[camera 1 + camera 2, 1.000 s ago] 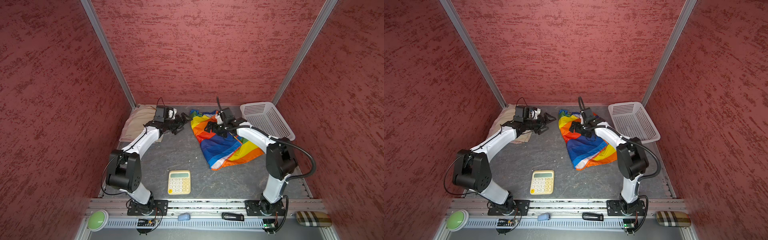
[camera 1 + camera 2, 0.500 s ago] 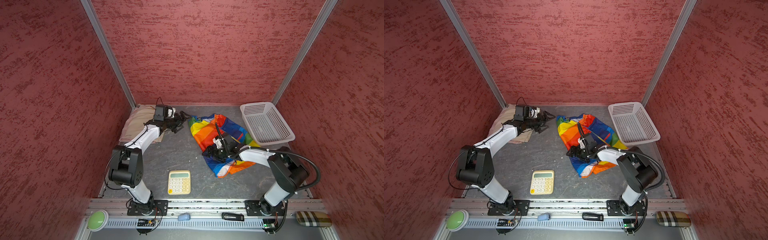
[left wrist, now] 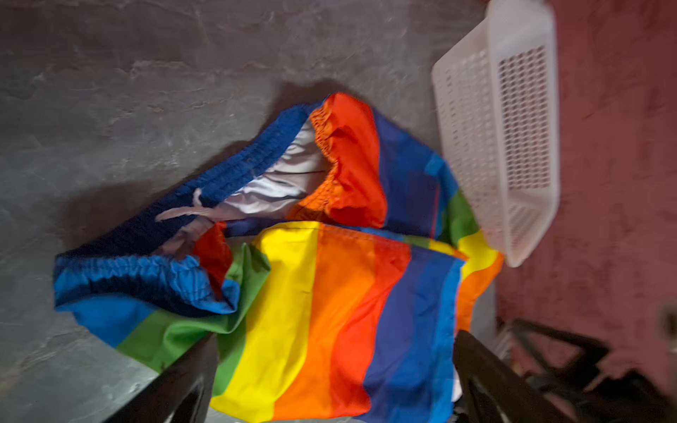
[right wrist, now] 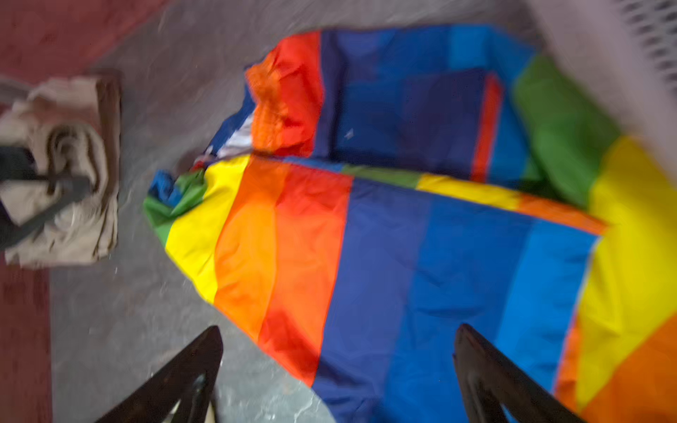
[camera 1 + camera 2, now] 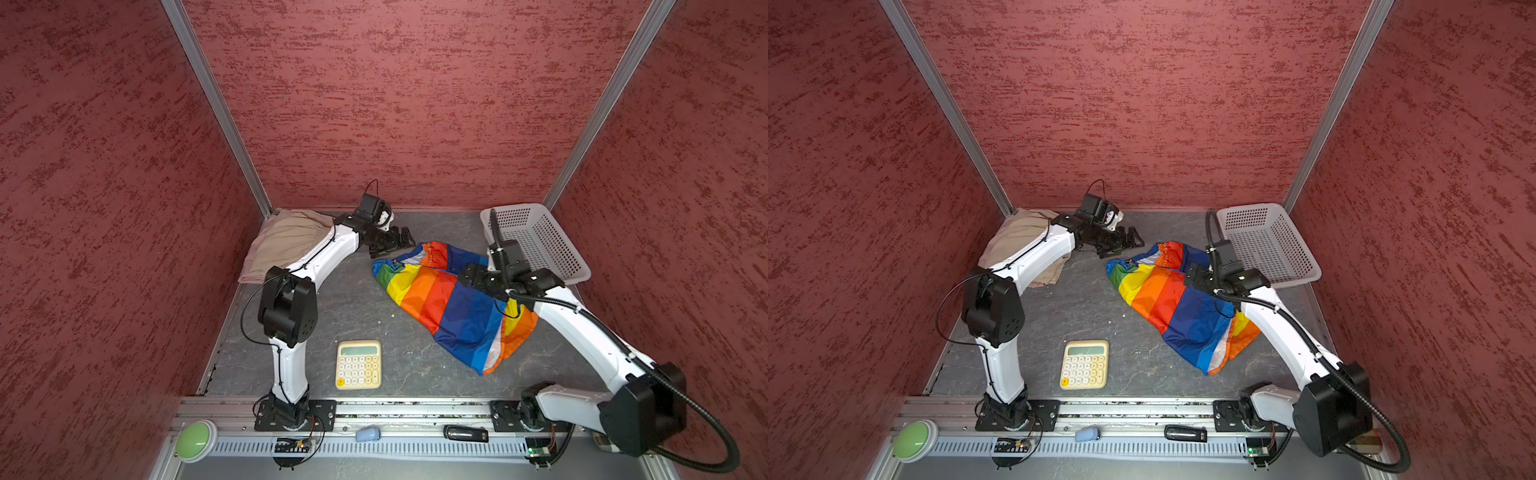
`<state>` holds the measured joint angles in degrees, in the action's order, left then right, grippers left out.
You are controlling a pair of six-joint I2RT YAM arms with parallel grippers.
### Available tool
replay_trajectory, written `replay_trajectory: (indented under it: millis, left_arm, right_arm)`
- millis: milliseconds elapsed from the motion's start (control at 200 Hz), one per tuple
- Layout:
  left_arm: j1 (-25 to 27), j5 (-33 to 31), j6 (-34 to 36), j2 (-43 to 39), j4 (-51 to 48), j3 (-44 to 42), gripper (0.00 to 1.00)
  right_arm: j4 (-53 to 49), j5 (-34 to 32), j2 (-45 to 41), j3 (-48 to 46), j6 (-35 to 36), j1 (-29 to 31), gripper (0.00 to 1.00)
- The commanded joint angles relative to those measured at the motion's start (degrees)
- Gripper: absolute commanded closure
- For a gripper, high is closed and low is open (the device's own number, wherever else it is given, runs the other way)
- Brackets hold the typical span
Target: Fold and stack the shorts
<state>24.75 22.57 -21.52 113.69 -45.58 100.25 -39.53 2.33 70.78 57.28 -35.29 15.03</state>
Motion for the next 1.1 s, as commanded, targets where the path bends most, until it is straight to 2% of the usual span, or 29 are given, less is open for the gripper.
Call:
replay_trajectory:
  millis: [0, 85, 215, 281, 356, 406, 486, 596, 751, 887, 992, 1097]
  left_arm:
    - [0.54, -8.99, 10.26, 2.27, -10.25, 0.23, 0.00]
    - [0.56, -10.78, 11.09, 4.04, -8.89, -0.53, 0.01]
    - [0.14, -8.59, 11.09, 8.48, -10.52, 1.90, 0.01]
    - [-0.52, -4.34, 8.62, 9.94, -10.12, 1.48, 0.01]
    - [-1.73, 4.17, 3.37, 8.92, -3.43, -4.70, 0.01]
    - [-2.90, 8.07, -0.11, 7.97, 1.31, -9.54, 0.01]
    - [-4.55, 8.75, -2.29, 6.63, 4.54, -14.25, 0.01]
    - [-6.46, 9.01, -3.70, 3.88, 6.76, -19.70, 0.01]
    - [-12.28, 14.48, -10.34, -3.41, 16.71, -32.81, 0.00]
    - [-14.29, 13.04, -9.78, -11.10, 15.59, -36.44, 0.01]
    - [-14.07, 11.04, -9.17, -16.16, 13.74, -34.85, 0.01]
    - [-13.21, 10.66, -8.73, -17.69, 11.22, -30.70, 0.01]
  right_arm:
    - [-0.23, 0.36, -0.34, -5.35, 0.47, -6.36, 0.01]
    - [0.77, 0.22, 0.90, -7.10, 2.02, -9.71, 0.01]
    - [5.51, 3.04, 3.24, -10.66, 3.16, -11.38, 0.01]
    - [8.34, 3.65, 5.69, -11.87, 3.45, -11.67, 0.01]
    - [9.61, 2.33, 9.97, -11.20, 4.50, -11.72, 0.02]
    - [11.03, 2.58, 12.12, -10.62, 5.05, -11.73, 0.07]
    - [13.94, 4.32, 16.65, -9.42, 5.47, -11.65, 0.19]
    - [15.58, 6.27, 22.86, -4.80, 6.18, -10.59, 0.50]
    - [15.02, 7.22, 32.94, 7.39, 5.61, -3.73, 0.83]
    - [11.72, 7.23, 40.52, 19.25, 4.47, 4.29, 0.93]
    - [12.94, 8.02, 40.12, 19.06, 3.04, 5.54, 0.93]
    - [9.52, 4.56, 38.37, 18.65, 5.27, 5.46, 0.94]
